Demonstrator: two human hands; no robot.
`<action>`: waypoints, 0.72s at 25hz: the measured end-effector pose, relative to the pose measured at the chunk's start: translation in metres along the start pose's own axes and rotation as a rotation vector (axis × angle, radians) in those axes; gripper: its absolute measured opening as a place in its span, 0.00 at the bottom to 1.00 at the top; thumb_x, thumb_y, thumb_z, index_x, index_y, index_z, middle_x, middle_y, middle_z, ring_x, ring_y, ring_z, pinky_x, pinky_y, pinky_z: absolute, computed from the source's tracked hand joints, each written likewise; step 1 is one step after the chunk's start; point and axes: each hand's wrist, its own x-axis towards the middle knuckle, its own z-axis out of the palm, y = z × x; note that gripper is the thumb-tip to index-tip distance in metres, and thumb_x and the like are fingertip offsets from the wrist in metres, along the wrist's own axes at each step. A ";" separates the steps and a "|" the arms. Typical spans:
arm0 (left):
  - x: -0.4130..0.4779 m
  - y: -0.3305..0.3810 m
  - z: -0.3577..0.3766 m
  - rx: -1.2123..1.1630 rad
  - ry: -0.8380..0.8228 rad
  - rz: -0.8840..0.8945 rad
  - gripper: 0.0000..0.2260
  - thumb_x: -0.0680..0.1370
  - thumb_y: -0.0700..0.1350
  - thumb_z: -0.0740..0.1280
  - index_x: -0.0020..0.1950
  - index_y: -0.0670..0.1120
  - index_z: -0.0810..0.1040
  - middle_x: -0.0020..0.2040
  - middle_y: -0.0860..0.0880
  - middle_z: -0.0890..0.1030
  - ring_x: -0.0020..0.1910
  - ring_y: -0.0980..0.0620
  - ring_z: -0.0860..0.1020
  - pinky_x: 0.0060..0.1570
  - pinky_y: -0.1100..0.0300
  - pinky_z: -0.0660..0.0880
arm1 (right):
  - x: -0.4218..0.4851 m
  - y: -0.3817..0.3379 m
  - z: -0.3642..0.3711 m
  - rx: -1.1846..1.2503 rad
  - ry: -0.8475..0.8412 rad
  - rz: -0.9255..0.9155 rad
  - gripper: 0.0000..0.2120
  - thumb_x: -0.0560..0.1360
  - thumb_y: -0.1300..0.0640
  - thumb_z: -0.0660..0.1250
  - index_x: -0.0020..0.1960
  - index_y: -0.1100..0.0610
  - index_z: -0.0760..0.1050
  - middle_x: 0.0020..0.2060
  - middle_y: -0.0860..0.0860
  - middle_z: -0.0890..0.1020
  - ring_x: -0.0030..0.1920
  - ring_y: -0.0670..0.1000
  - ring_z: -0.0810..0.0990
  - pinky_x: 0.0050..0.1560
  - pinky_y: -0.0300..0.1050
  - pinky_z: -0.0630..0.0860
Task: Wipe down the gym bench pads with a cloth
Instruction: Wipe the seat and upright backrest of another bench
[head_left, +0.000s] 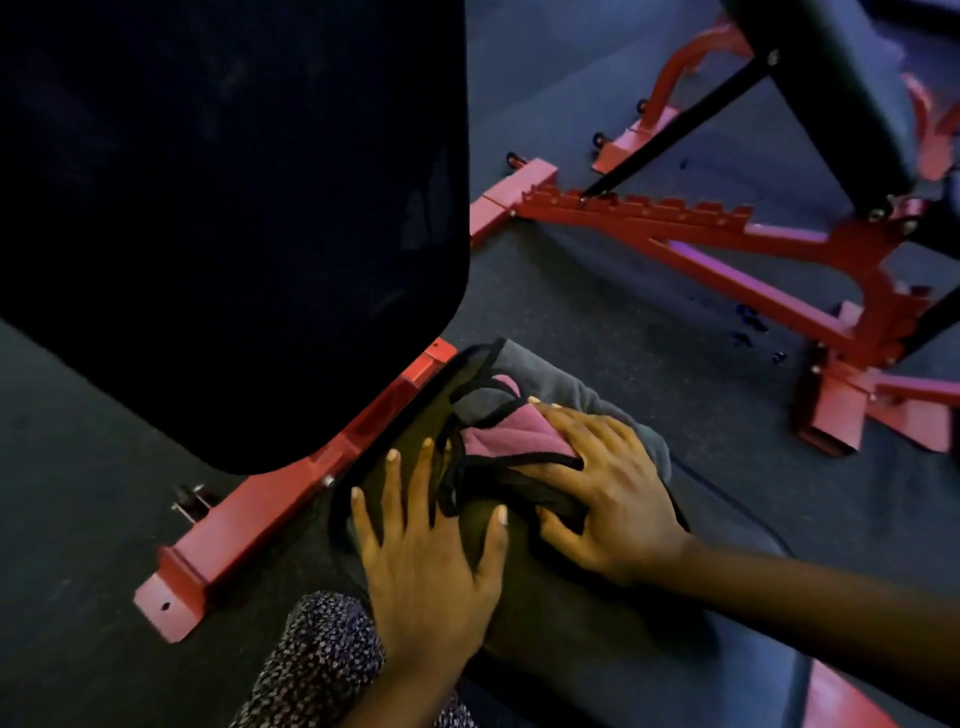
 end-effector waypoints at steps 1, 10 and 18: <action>0.001 0.001 -0.002 0.006 -0.007 0.003 0.31 0.76 0.63 0.46 0.68 0.45 0.71 0.70 0.46 0.69 0.73 0.44 0.60 0.71 0.43 0.49 | 0.002 0.000 -0.001 -0.005 -0.016 -0.003 0.22 0.70 0.41 0.60 0.63 0.42 0.68 0.67 0.53 0.71 0.67 0.52 0.65 0.66 0.54 0.58; 0.019 0.000 -0.056 -0.090 -0.590 0.017 0.33 0.76 0.65 0.46 0.76 0.50 0.53 0.78 0.46 0.51 0.77 0.46 0.45 0.72 0.45 0.39 | 0.022 -0.047 -0.039 0.013 -0.409 0.341 0.22 0.73 0.48 0.61 0.67 0.46 0.69 0.69 0.57 0.66 0.63 0.63 0.70 0.59 0.60 0.71; -0.008 0.007 -0.196 -0.695 -0.798 -0.359 0.16 0.79 0.46 0.61 0.67 0.44 0.72 0.70 0.43 0.68 0.68 0.45 0.68 0.65 0.56 0.64 | -0.044 -0.124 -0.192 0.431 -0.528 0.778 0.25 0.73 0.54 0.67 0.68 0.42 0.68 0.62 0.56 0.72 0.62 0.57 0.73 0.62 0.46 0.68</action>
